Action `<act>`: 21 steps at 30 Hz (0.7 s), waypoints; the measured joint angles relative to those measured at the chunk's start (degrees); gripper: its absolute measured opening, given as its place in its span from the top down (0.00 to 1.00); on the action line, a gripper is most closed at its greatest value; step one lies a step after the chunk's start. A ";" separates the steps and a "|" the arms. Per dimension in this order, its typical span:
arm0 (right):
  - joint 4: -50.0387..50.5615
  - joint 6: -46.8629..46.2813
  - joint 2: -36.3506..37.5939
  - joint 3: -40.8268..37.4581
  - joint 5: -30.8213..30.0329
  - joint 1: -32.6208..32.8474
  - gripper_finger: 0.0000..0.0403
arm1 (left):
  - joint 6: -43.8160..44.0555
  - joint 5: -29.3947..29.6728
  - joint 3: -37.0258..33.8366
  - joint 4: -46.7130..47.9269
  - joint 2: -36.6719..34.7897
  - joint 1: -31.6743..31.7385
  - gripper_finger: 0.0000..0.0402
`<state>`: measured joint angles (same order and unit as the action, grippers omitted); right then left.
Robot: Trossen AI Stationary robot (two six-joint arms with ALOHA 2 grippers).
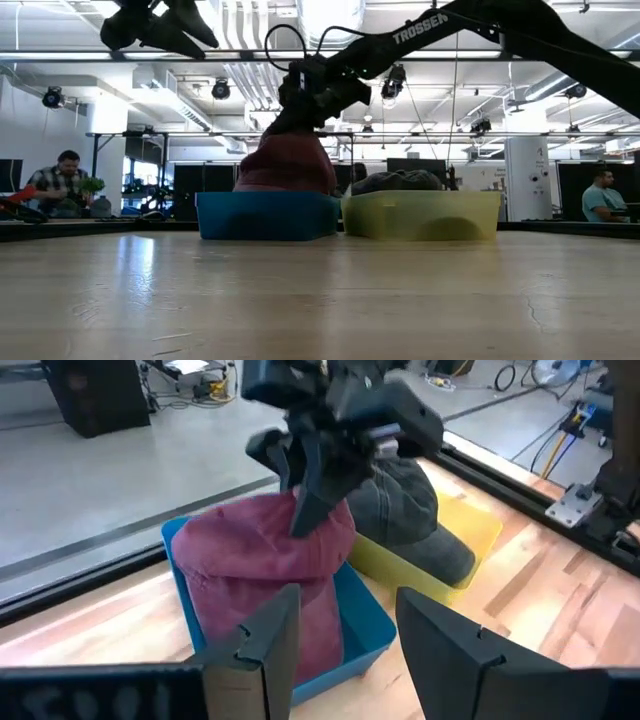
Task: Pick & Place hat
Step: Put the pink cap into the blue bin
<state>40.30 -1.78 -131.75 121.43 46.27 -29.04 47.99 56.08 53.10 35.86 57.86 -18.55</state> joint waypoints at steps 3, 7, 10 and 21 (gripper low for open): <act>0.04 -0.97 0.41 0.00 -0.07 -0.07 0.73 | 0.32 -1.46 0.00 -1.03 2.08 0.00 0.60; 0.88 -1.08 0.84 -0.07 -0.52 -0.47 0.61 | -0.51 -1.28 0.00 -1.33 5.01 0.16 0.60; 2.87 0.14 2.00 -0.07 -3.68 -0.79 0.53 | -1.96 -1.63 0.00 -0.89 6.90 2.21 0.60; 6.62 8.98 6.80 -0.07 -13.81 -0.59 0.41 | -17.58 -17.03 -0.94 -3.55 7.66 28.51 0.60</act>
<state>46.91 7.20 -124.95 121.36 32.46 -29.63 30.41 39.05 52.16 32.31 65.52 9.97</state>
